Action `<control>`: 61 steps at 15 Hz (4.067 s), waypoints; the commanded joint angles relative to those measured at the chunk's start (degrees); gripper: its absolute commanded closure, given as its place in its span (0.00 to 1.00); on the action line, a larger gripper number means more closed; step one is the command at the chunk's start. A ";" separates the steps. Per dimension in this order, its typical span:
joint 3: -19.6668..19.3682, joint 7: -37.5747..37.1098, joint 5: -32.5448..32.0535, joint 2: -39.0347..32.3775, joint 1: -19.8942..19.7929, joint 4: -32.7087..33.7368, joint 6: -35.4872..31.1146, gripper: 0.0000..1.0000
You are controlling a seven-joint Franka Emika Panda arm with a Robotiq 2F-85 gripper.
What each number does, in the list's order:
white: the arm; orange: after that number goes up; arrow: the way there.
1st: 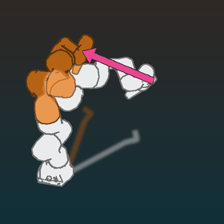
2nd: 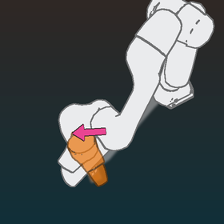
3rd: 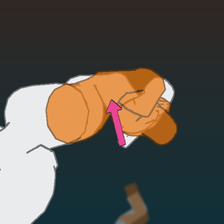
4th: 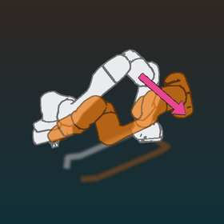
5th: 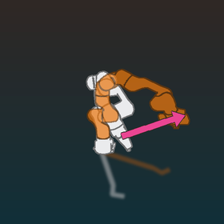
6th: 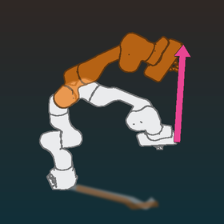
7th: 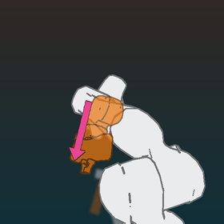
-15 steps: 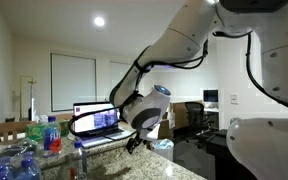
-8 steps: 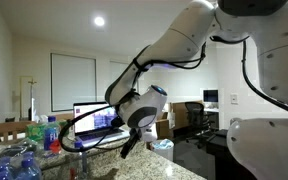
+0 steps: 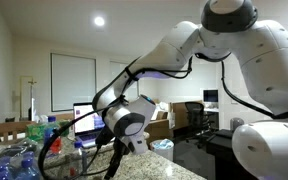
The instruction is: Put the water bottles upright
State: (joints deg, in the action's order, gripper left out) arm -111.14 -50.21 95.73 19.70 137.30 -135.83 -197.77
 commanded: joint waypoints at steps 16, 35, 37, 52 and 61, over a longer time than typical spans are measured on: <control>-7.52 21.76 22.17 2.14 11.64 13.92 -0.24 0.00; -6.25 37.35 32.14 15.36 11.51 19.14 -0.05 0.00; -6.99 38.56 32.57 17.50 12.42 19.83 -0.05 0.00; -8.33 40.69 35.61 19.06 12.12 19.26 -0.07 0.66; -7.63 36.98 35.39 11.62 12.16 17.29 -0.12 0.21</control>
State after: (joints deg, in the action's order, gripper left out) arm -119.00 -12.39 128.77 39.29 149.45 -116.07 -197.89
